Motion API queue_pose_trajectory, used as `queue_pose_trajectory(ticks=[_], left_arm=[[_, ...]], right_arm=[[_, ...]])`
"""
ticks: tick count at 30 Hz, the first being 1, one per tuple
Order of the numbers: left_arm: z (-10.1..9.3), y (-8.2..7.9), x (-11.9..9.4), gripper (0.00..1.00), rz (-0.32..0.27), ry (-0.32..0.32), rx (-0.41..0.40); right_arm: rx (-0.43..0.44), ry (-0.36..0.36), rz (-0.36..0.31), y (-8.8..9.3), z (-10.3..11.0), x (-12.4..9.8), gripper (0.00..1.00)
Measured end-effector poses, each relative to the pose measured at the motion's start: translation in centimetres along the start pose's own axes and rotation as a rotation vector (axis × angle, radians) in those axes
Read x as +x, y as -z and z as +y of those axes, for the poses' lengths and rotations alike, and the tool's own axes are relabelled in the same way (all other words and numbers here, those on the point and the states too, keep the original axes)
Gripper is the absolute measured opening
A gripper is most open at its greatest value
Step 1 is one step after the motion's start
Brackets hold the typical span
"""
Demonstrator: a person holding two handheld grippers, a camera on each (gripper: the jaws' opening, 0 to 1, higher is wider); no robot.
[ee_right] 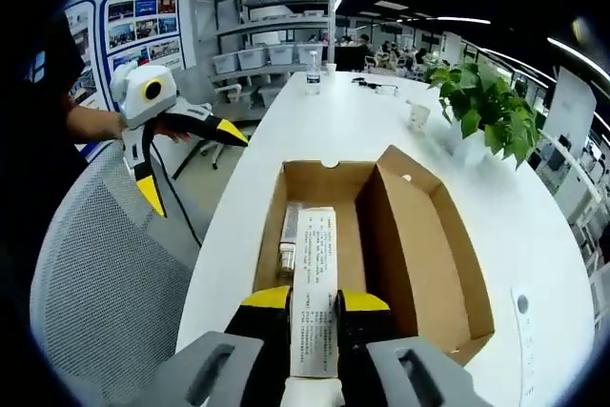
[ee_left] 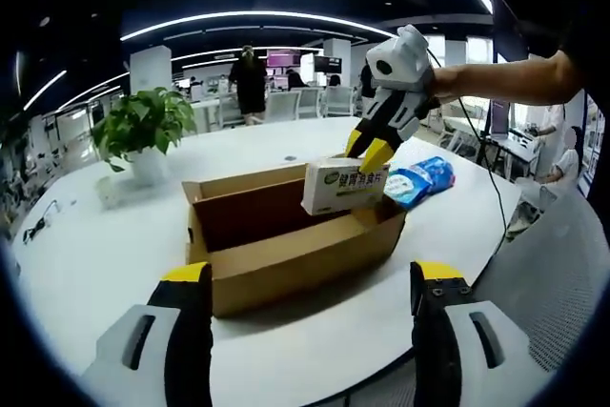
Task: Operate the shoe box by opening the lid, removing the specified soft item, and placing it in the target area until the item is outside and the box remains undamaged.
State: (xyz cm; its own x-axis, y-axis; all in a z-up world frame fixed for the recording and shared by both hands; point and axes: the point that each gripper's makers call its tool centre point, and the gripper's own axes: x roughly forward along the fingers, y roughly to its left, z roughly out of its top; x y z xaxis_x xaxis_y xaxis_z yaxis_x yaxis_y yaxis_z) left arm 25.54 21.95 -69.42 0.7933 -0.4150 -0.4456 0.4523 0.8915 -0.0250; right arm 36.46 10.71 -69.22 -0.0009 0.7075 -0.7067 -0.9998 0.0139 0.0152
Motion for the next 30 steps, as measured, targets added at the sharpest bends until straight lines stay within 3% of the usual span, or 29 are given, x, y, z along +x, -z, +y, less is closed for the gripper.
queue_pose_trajectory(ticks=[8, 16, 30], left_arm=[[-0.1, 0.0, 0.0, 0.89, 0.000, 0.002, -0.001], [-0.2, 0.1, 0.0, 0.88, 0.005, 0.006, 0.000], [-1.3, 0.2, 0.1, 0.89, 0.016, 0.052, 0.029]], right_arm=[[-0.015, 0.027, 0.011, 0.4, -0.8, -2.8, 0.13], [0.008, 0.110, 0.008, 1.2, -2.7, -6.4, 0.13], [0.015, 0.179, 0.049, 4.4, -5.2, -11.3, 0.13]])
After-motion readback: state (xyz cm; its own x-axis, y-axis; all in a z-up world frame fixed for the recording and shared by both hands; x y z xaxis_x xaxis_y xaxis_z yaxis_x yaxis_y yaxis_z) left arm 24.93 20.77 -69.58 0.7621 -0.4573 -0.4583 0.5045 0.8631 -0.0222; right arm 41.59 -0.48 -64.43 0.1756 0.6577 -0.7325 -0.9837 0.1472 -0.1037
